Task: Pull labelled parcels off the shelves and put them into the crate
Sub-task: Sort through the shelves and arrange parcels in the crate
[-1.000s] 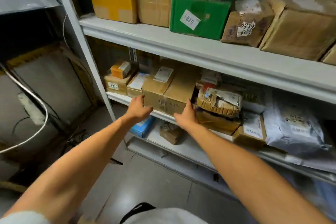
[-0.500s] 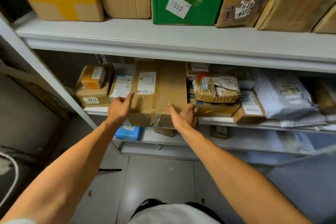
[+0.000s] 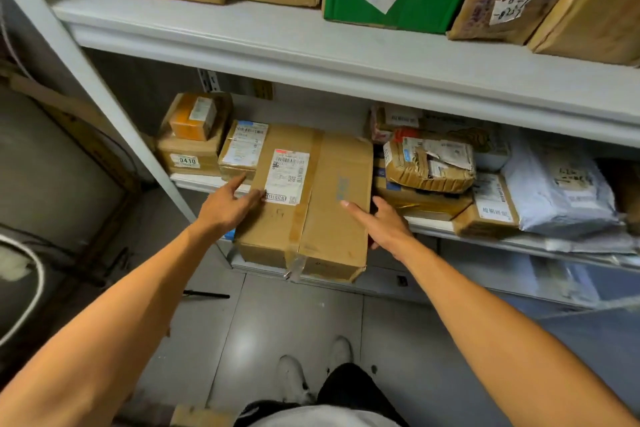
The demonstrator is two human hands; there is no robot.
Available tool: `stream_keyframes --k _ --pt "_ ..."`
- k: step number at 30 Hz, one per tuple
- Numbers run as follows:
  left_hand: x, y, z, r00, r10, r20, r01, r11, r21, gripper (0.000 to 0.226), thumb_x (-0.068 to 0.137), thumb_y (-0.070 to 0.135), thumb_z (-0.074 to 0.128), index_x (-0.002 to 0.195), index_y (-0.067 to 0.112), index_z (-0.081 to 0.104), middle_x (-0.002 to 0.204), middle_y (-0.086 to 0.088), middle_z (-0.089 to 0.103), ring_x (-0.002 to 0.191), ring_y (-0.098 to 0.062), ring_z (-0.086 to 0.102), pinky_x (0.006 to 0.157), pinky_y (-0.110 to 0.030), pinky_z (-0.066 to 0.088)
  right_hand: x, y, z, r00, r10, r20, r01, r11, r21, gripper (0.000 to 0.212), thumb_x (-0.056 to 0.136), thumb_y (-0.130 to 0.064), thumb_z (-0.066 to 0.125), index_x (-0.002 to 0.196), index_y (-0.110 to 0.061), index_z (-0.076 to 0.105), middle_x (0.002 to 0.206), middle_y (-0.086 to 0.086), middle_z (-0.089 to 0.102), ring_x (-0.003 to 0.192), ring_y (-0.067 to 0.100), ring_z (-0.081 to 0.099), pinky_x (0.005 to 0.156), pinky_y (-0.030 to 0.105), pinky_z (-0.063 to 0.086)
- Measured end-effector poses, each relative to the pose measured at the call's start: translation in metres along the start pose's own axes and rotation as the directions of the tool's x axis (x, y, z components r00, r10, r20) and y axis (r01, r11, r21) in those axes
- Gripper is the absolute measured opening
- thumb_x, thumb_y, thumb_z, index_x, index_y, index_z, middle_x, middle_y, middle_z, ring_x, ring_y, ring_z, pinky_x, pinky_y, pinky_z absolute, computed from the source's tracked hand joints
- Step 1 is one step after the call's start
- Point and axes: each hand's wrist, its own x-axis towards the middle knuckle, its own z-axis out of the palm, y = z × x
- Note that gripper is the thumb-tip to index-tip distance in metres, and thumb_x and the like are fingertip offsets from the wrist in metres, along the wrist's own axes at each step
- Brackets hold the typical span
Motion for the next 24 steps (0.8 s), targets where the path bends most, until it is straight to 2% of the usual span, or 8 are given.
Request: stream_keyframes --k 3,6,9,11,13,18,20,24 --pt "-0.013 -0.012 0.005 0.994 -0.04 0.099 0.049 0.995 -0.085 0.06 0.09 0.071 0.051 0.125 0.026 0.068 0.115 -0.008 0.068 0.104 -0.026 0.06 0.089 -0.038 0.049 -0.005 0.017 0.005 0.998 0.055 0.038 -0.057 0.996 0.062 0.094 0.085 -0.07 0.059 0.157 -0.029 0.014 0.151 0.003 0.045 0.123 0.027 0.053 0.058 0.034 0.051" --pt "-0.021 -0.02 0.013 0.989 -0.133 0.058 0.143 0.963 -0.228 0.074 0.076 0.086 0.053 0.089 0.015 0.066 0.084 -0.014 0.069 0.081 -0.031 0.066 0.079 -0.045 0.056 -0.01 0.027 0.01 0.985 0.116 0.129 -0.138 0.976 0.168 0.099 0.078 -0.079 0.053 0.155 -0.033 0.011 0.157 0.007 0.038 0.123 0.033 0.054 0.071 0.051 0.059" --pt "-0.031 -0.028 0.024 0.965 -0.24 0.105 0.262 0.893 -0.367 0.093 0.072 0.091 0.052 0.081 0.001 0.072 0.086 -0.016 0.076 0.085 -0.033 0.073 0.082 -0.047 0.061 -0.015 0.038 0.005 0.921 0.227 0.315 -0.329 0.889 0.319 0.115 0.07 -0.089 0.038 0.16 -0.032 -0.002 0.166 0.017 0.017 0.137 0.05 0.042 0.094 0.064 0.049" --pt "-0.04 -0.035 0.033 0.94 -0.301 0.158 0.34 0.847 -0.41 0.092 0.08 0.088 0.041 0.083 0.003 0.075 0.081 -0.013 0.076 0.085 -0.031 0.074 0.074 -0.042 0.061 -0.014 0.059 0.001 0.86 0.263 0.437 -0.452 0.789 0.415 0.112 0.073 -0.091 0.03 0.161 -0.028 0.005 0.163 0.025 0.02 0.141 0.053 0.033 0.104 0.073 0.036" --pt "-0.048 -0.043 0.044 0.904 -0.366 0.221 0.425 0.823 -0.376 0.099 0.079 0.091 0.028 0.076 0.001 0.07 0.076 -0.015 0.075 0.08 -0.032 0.073 0.07 -0.041 0.06 -0.009 0.083 0.002 0.781 0.304 0.546 -0.566 0.714 0.412 0.131 0.057 -0.101 0.039 0.161 -0.028 0.009 0.16 0.027 0.024 0.14 0.056 0.031 0.103 0.079 0.03" --pt "-0.056 -0.063 0.058 0.766 -0.509 0.392 0.616 0.755 -0.223 0.122 0.064 0.101 0.014 0.133 0.009 0.056 0.099 -0.022 0.071 0.087 -0.035 0.071 0.066 -0.044 0.06 0.001 0.102 0.017 0.617 0.444 0.65 -0.684 0.71 0.165 0.151 0.037 -0.107 0.047 0.16 -0.022 0.022 0.158 0.028 0.03 0.139 0.058 0.032 0.096 0.082 0.032" --pt "-0.06 -0.069 0.054 0.688 -0.56 0.462 0.685 0.711 -0.158 0.13 0.059 0.103 0.016 0.144 0.009 0.047 0.106 -0.025 0.068 0.09 -0.038 0.07 0.068 -0.045 0.06 0.002 0.099 0.023 0.568 0.483 0.666 -0.696 0.714 0.077 0.159 0.028 -0.103 0.059 0.16 -0.021 0.023 0.158 0.03 0.028 0.139 0.059 0.031 0.096 0.082 0.032" --pt "-0.064 -0.091 0.044 0.631 -0.588 0.505 0.757 0.608 -0.238 0.137 0.051 0.106 0.021 0.151 0.014 0.039 0.122 -0.032 0.062 0.102 -0.045 0.067 0.078 -0.053 0.059 0.012 0.086 0.03 0.48 0.48 0.735 -0.756 0.651 0.069 0.141 0.052 -0.09 0.069 0.162 -0.025 0.008 0.161 0.033 0.013 0.14 0.062 0.023 0.096 0.084 0.029"
